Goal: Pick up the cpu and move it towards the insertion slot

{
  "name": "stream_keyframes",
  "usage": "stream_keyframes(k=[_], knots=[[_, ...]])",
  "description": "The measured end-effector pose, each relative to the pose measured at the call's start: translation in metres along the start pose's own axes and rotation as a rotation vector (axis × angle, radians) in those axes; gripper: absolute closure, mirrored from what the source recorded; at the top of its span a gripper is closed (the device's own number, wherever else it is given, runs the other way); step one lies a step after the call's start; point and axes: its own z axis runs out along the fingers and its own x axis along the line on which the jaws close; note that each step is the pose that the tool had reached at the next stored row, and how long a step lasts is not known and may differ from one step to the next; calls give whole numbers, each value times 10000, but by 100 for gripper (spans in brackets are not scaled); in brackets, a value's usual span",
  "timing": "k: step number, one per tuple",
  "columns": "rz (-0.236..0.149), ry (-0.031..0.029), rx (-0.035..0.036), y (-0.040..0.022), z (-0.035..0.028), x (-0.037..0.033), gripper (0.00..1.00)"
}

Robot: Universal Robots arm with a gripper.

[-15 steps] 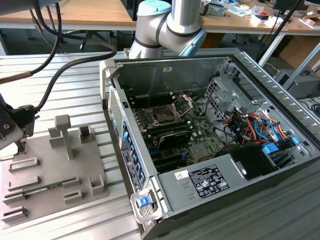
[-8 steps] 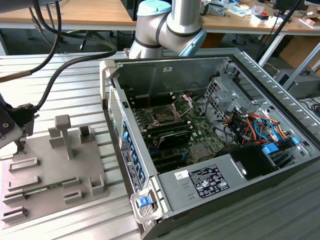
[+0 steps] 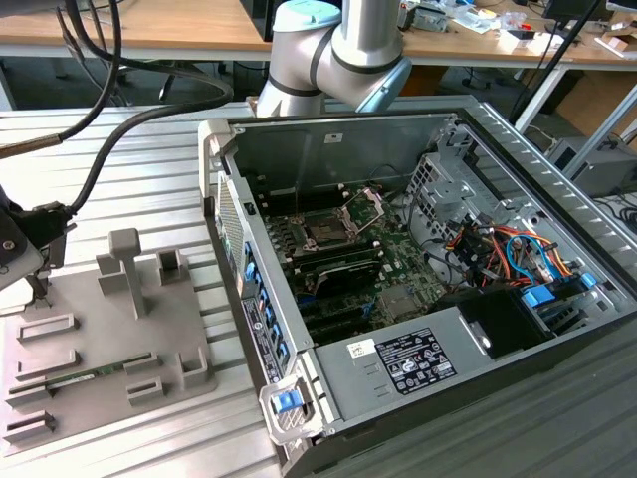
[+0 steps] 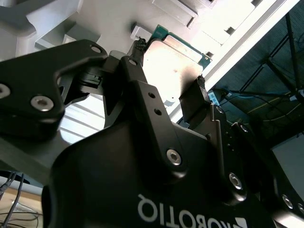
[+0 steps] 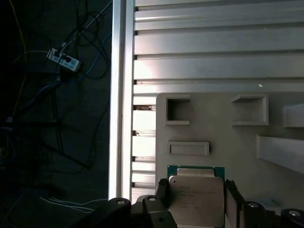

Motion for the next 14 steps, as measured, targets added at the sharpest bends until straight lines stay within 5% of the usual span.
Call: stream_keyframes(k=[14], knots=[[0, 0, 0, 4, -84, 0, 45]])
